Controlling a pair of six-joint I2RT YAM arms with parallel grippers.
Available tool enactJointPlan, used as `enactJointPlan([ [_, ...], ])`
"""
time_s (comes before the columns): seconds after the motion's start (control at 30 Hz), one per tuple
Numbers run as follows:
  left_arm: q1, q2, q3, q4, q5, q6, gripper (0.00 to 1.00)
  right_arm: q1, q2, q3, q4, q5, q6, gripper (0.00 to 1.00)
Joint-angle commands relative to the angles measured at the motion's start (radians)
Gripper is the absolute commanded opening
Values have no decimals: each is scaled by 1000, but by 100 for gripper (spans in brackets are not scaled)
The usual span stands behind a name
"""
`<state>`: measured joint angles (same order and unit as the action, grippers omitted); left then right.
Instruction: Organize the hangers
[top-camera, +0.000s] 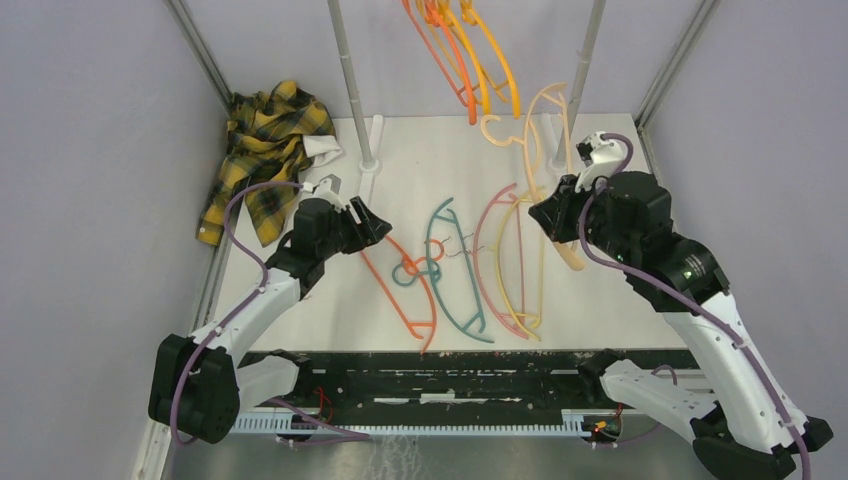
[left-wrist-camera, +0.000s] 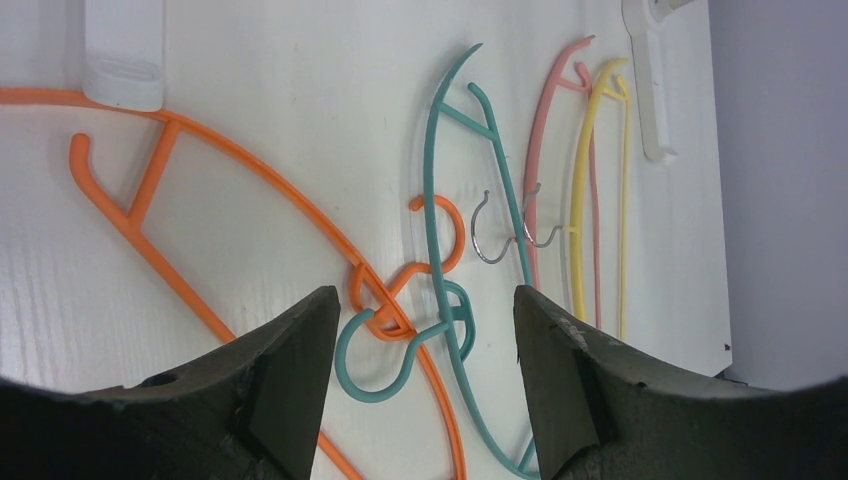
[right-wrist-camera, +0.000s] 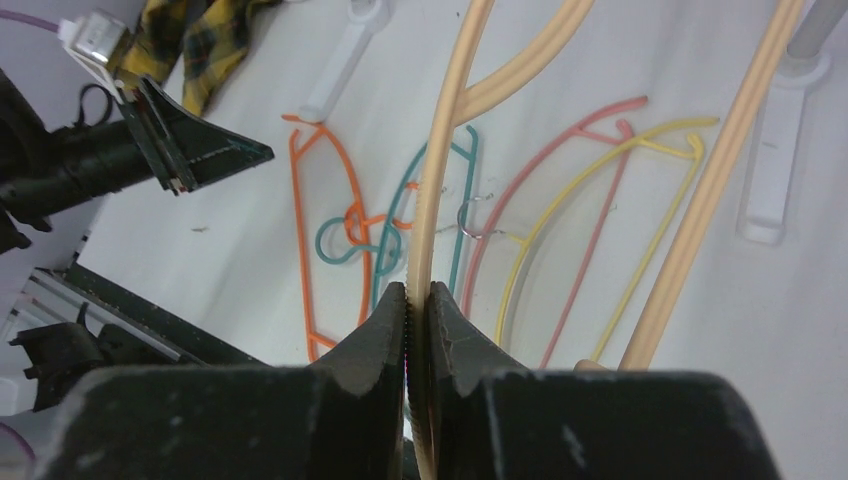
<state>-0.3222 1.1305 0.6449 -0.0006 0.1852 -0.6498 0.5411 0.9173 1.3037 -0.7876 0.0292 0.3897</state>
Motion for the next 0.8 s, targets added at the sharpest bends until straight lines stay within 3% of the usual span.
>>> enactJointPlan([
  [0.0,-3,-4,32,24,4,23,71,-7,-8,107,15,-28,-5,3],
  [0.27,-3,-6,20,33,9,17,71,-8,-21,126,-5,-17,4,2],
  [0.77,-3,-44,65,-8,-3,17,71,-67,180,282,292,-63,67,1],
])
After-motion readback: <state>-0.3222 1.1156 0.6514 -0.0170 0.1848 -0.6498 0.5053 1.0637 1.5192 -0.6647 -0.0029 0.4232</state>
